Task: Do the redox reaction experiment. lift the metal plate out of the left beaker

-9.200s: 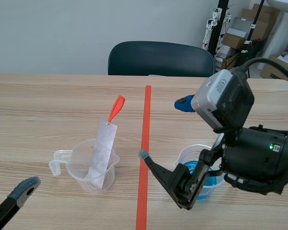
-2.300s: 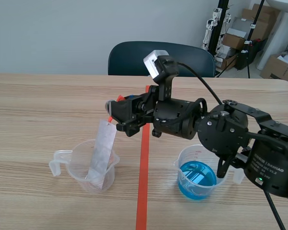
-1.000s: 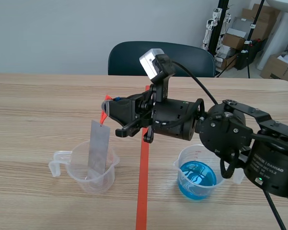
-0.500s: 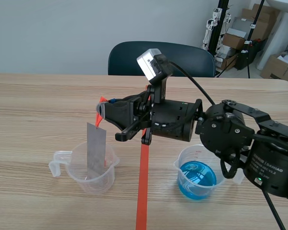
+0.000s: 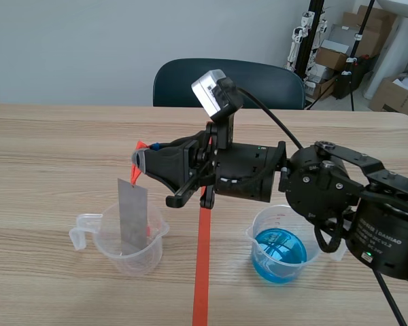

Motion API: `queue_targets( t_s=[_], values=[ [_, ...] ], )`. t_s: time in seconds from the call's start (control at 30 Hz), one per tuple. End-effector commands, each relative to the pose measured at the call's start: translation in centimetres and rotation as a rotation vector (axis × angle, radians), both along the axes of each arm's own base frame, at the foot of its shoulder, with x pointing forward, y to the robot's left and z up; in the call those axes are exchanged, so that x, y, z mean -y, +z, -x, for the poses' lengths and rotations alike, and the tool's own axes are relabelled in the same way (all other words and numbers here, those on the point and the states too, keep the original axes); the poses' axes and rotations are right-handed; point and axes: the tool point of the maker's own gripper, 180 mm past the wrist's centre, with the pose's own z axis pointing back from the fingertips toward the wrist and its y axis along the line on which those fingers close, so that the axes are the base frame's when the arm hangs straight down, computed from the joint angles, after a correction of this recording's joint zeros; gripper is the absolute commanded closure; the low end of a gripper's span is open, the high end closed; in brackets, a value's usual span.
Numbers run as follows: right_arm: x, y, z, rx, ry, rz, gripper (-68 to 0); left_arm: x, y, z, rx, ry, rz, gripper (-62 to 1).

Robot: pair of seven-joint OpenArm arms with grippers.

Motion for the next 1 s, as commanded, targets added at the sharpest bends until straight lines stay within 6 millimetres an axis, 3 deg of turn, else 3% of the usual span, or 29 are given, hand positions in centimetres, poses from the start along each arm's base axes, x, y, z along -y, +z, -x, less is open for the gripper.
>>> queue_targets(
  t_s=[0.0, 0.47, 0.97],
  values=[
    [-0.4, 1.6, 0.1, 0.032, 0.029, -0.042, -0.4, -0.1, 1.1, 0.0, 0.056, 0.001, 0.014, -62.3],
    [-0.7, 1.0, 0.7, 0.101, 0.062, 0.024, -0.4, -0.1, 1.1, 0.0, 0.056, 0.001, 0.014, -62.3],
    [-2.3, 5.4, 3.0, 0.256, 0.151, 0.009, -0.4, -0.1, 1.1, 0.0, 0.056, 0.001, 0.014, -62.3]
  ],
)
